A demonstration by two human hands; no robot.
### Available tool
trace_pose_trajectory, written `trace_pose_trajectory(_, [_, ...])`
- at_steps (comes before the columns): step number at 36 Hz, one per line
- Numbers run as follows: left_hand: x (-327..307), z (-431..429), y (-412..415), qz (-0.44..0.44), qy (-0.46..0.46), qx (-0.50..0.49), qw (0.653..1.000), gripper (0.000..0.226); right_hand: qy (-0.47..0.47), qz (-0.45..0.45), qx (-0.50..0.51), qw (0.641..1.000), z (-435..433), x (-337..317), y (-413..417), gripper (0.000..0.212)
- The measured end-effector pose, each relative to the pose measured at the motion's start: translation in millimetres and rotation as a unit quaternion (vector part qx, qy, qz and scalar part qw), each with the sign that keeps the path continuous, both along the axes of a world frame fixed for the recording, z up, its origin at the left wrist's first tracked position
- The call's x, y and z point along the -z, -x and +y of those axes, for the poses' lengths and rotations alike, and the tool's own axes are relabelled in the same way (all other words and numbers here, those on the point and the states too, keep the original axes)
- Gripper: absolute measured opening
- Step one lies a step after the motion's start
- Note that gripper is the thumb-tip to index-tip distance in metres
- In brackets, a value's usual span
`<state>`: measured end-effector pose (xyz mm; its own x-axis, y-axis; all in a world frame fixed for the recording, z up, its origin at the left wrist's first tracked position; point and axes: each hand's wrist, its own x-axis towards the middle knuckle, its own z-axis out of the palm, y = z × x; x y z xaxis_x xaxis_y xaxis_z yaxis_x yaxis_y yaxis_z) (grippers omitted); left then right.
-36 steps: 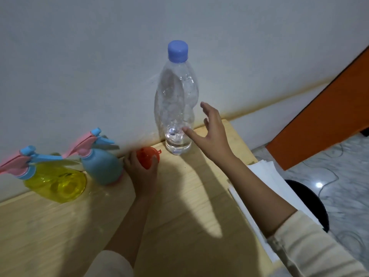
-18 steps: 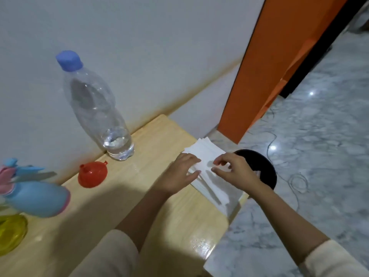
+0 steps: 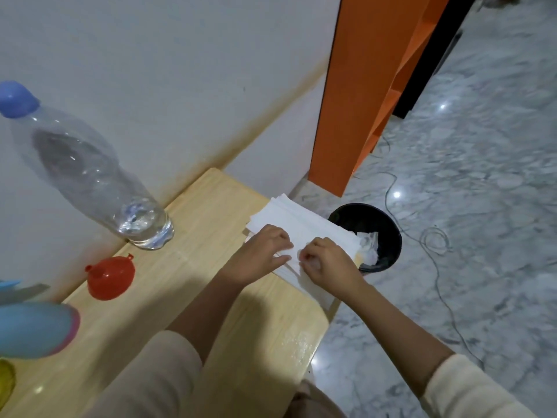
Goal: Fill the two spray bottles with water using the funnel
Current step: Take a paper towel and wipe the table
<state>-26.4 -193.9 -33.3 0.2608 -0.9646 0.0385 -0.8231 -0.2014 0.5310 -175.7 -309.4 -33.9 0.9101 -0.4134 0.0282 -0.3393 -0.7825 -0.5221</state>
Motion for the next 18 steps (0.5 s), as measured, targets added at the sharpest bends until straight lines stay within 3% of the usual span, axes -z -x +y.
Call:
trace_pose_trajectory(8, [-0.3, -0.3, -2.3, 0.005, 0.010, 0.003, 1.000, 0.022, -0.096, -0.025, 0.066, 0.993, -0.2, -4.7, -1.8, 0.007])
trace_pose_trajectory(18, [-7.5, -2.5, -11.6, -0.010, 0.084, -0.009, 0.996, 0.018, -0.169, -0.027, 0.131, 0.976, -14.1, -21.1, -4.0, 0.010])
